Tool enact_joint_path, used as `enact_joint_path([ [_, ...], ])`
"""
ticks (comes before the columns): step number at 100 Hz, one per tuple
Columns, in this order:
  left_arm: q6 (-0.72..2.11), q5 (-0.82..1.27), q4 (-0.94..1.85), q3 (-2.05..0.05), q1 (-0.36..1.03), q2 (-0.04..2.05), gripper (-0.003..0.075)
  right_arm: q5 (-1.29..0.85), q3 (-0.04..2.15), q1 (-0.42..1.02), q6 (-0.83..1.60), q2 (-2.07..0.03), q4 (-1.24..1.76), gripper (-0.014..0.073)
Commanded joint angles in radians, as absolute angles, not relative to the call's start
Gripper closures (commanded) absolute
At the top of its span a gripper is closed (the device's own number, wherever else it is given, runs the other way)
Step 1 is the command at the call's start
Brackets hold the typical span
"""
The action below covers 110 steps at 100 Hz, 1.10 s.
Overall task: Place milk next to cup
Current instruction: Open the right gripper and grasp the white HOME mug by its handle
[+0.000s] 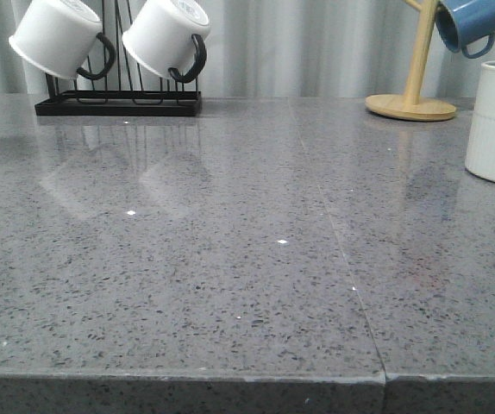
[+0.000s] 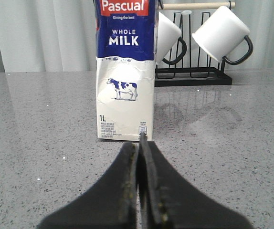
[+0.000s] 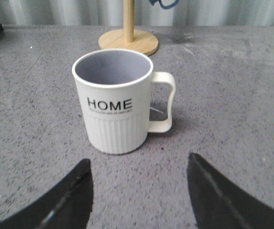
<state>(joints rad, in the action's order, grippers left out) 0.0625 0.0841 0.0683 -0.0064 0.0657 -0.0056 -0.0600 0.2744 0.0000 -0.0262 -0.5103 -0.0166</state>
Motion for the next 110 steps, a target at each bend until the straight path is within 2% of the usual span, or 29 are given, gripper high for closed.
enact_joint_path([
  [1, 0.060, 0.000, 0.072, 0.050, 0.074, -0.027, 0.0741, 0.147, 0.285, -0.004, -0.016, -0.587, -0.031, 0.0128],
  [27, 0.060, 0.000, 0.072, 0.050, 0.074, -0.027, 0.0741, 0.396, 0.278, -0.006, -0.006, -0.828, 0.000, 0.0128],
  [38, 0.060, 0.000, 0.072, 0.050, 0.074, -0.027, 0.0741, 0.500, 0.278, -0.049, -0.006, -0.946, 0.082, 0.0128],
  [69, 0.060, 0.000, 0.072, 0.050, 0.074, -0.027, 0.0741, 0.768, 0.279, -0.074, 0.000, -1.167, 0.083, 0.0128],
  [94, 0.060, 0.000, 0.072, 0.050, 0.074, -0.027, 0.0741, 0.941, 0.287, -0.074, 0.013, -1.323, 0.115, 0.0128],
  [110, 0.060, 0.000, 0.072, 0.050, 0.074, -0.027, 0.0741, 0.968, 0.325, -0.074, 0.013, -1.399, 0.115, 0.0128],
])
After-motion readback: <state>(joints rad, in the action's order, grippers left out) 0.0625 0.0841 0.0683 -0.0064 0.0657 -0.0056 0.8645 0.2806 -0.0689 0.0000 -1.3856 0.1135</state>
